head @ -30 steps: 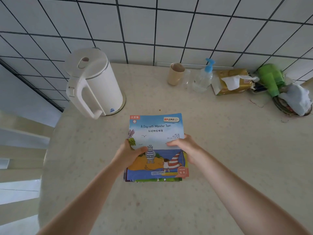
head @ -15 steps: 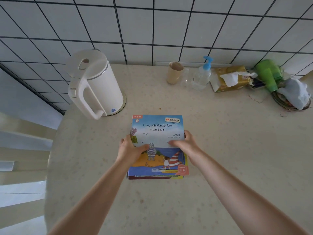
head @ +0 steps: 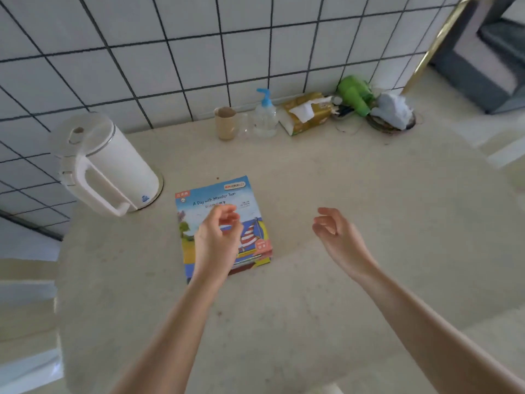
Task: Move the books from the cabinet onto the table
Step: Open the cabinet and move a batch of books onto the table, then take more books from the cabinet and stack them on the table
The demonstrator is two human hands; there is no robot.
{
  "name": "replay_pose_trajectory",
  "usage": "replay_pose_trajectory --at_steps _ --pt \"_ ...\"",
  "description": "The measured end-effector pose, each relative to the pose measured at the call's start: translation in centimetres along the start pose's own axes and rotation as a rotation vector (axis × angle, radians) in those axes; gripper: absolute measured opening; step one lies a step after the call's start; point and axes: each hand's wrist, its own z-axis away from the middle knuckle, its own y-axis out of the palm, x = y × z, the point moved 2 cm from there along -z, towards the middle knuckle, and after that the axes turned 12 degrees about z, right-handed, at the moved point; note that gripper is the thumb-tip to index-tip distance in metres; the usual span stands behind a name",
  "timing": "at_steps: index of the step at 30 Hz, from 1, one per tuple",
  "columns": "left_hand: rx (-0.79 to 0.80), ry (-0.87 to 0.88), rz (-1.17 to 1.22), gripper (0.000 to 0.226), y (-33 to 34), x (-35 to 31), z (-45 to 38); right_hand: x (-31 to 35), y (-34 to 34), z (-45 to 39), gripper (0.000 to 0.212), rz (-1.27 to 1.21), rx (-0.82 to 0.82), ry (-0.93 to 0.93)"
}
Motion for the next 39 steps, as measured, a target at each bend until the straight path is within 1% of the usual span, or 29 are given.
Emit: replay_pose_trajectory --at_steps 3,6,10,11,12,15,17,18,21,22,26,29,32,35,37,39 --pt "0.153 0.068 0.064 0.015 3.8 -1.8 4.5 -3.1 -3.5 4.8 0.034 0.038 -0.104 0.011" --pt "0.23 0.135 0.035 0.018 6.7 -2.2 8.8 -6.9 -6.5 9.7 0.033 0.065 -0.182 0.031" --pt "0.44 0.192 0.015 0.022 11.9 -2.8 17.1 -14.5 -10.9 18.7 0.031 0.074 -0.371 0.147" --pt "0.476 0.197 0.005 0.022 12.6 -2.8 18.5 -16.0 -11.3 20.3 0.031 0.072 -0.392 0.163" --pt "0.543 0.207 -0.005 0.022 14.3 -3.2 21.9 -18.5 -12.7 23.9 0.03 0.081 -0.439 0.207" --pt "0.678 0.252 -0.029 0.017 17.5 -3.6 30.2 -24.3 -15.1 32.7 0.03 0.102 -0.552 0.294" --pt "0.787 0.279 -0.037 0.016 19.8 -3.4 36.8 -28.2 -16.5 39.9 0.031 0.105 -0.615 0.39" --pt "0.822 0.293 -0.044 0.016 20.4 -3.2 38.6 -29.3 -16.6 42.0 0.031 0.089 -0.632 0.415" --pt "1.016 0.363 -0.094 0.018 23.6 -2.8 48.1 -34.1 -17.4 51.9 0.032 0.026 -0.731 0.555" --pt "1.104 0.387 -0.114 0.02 24.9 -2.7 52.2 -35.8 -17.6 56.0 0.033 0.001 -0.77 0.624" --pt "1.415 0.484 -0.178 0.025 27.8 -2.0 63.9 -40.3 -17.1 67.3 0.032 -0.089 -0.867 0.852" --pt "1.653 0.541 -0.245 0.02 29.7 -1.2 73.0 -43.2 -16.5 75.8 0.03 -0.183 -1.019 1.037" --pt "1.803 0.576 -0.265 0.021 31.3 -0.3 80.3 -45.4 -15.6 82.2 0.029 -0.267 -1.137 1.18" --pt "1.966 0.574 -0.317 0.028 33.0 1.1 88.9 -48.1 -15.1 89.4 0.028 -0.348 -1.27 1.33" --pt "2.063 0.603 -0.334 0.03 34.4 1.6 94.6 -50.3 -15.7 93.8 0.03 -0.372 -1.313 1.413" --pt "2.135 0.646 -0.342 0.027 35.8 1.8 99.3 -52.5 -16.9 97.4 0.032 -0.373 -1.306 1.471"
